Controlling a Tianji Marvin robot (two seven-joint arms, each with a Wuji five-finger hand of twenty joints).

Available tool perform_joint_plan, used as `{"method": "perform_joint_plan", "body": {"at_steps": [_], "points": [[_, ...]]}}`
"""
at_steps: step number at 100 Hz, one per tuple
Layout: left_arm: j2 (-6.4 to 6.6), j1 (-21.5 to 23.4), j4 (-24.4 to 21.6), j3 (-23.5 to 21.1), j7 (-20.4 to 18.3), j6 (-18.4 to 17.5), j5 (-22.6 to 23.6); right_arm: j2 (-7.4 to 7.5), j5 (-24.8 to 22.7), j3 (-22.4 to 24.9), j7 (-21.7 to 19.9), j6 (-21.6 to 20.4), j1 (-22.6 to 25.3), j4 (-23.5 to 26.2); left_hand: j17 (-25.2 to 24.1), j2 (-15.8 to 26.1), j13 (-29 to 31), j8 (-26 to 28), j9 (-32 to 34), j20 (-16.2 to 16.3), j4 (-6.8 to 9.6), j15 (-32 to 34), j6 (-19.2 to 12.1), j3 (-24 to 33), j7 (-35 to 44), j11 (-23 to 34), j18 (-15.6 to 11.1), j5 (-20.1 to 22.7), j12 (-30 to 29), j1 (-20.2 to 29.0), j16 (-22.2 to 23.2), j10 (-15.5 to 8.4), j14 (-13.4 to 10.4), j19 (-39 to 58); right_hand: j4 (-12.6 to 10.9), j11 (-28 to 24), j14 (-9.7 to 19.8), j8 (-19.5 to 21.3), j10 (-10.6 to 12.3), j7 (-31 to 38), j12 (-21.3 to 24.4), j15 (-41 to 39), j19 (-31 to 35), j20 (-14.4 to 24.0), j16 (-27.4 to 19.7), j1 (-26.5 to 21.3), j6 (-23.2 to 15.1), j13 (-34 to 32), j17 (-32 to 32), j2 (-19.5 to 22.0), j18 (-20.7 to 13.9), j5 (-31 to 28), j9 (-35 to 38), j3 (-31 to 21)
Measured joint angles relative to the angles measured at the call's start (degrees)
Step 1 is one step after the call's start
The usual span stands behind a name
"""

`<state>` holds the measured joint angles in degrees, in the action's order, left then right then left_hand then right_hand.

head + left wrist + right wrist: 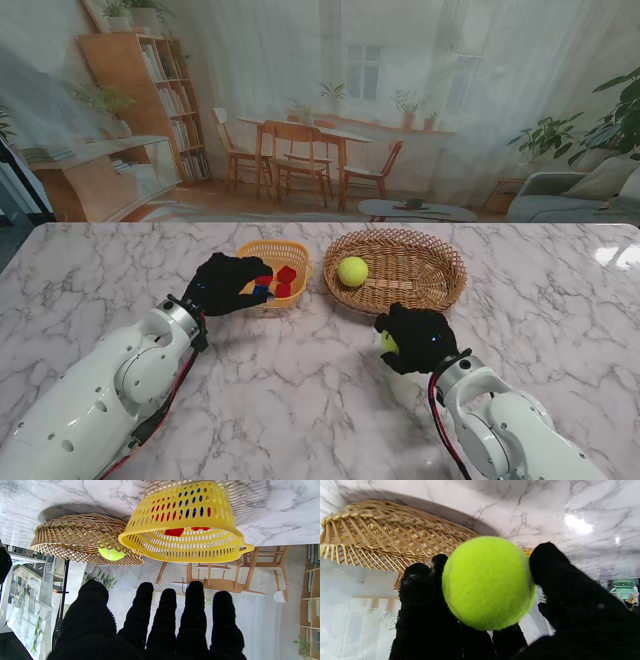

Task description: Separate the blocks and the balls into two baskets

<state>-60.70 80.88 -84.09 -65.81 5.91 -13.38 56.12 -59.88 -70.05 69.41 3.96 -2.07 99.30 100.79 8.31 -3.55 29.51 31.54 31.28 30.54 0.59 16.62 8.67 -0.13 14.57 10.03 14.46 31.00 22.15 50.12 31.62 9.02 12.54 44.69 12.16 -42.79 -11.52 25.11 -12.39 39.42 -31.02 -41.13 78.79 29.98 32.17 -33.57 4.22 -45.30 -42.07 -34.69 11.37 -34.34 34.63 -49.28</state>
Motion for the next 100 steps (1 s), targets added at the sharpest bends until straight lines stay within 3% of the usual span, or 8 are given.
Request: {"method": "perform_joint_plan", "body": {"at_steps": [49,69,100], "points": [[-0.01,-0.02,0.27,-0.07,0.09,-0.03,-0.33,0.29,-0.19,0.91,-3.88,-3.63,-7.48,-1.63,0.00,0.01,0.00,0.00,0.00,0.00,0.00,0.00,0.00,0.00,0.00,0.00,-0.01,0.00,0.00,0.00,0.00,0.01,0.00,0.00,0.06,0.00,-0.08,-0.70,0.04,0.41,-0.20,0.00,0.00,0.00,0.00,-0.54,-0.04,-0.02,0.03,0.00,0.06,0.02,0.01,0.77],[-0.01,-0.14,0.42,0.04,0.09,-0.05,-0.33,0.32,0.53,0.28,-4.66,-2.96,-12.81,-6.23,0.00,0.59,0.00,0.00,0.00,0.00,0.00,0.00,0.00,0.35,0.00,0.00,-0.01,0.00,0.00,-0.14,0.00,0.01,0.00,0.00,0.06,0.00,-0.08,-0.76,0.08,0.54,-0.20,0.00,-0.57,0.00,0.00,-0.55,-0.42,-0.02,0.36,0.00,0.10,0.02,0.01,0.83],[-0.01,-0.29,0.60,0.11,0.26,-0.05,-0.26,0.48,4.68,-5.03,-4.98,-0.24,-24.95,-19.31,0.00,0.59,0.00,0.00,0.00,0.00,0.00,0.00,0.00,0.35,0.00,-0.01,-0.02,0.01,0.00,-0.15,0.00,0.01,0.00,0.00,0.06,0.00,-0.08,-0.82,0.20,1.17,-0.19,0.00,-1.83,0.00,0.00,-0.56,-0.61,0.02,1.19,0.00,0.19,0.05,0.01,0.84]]}}
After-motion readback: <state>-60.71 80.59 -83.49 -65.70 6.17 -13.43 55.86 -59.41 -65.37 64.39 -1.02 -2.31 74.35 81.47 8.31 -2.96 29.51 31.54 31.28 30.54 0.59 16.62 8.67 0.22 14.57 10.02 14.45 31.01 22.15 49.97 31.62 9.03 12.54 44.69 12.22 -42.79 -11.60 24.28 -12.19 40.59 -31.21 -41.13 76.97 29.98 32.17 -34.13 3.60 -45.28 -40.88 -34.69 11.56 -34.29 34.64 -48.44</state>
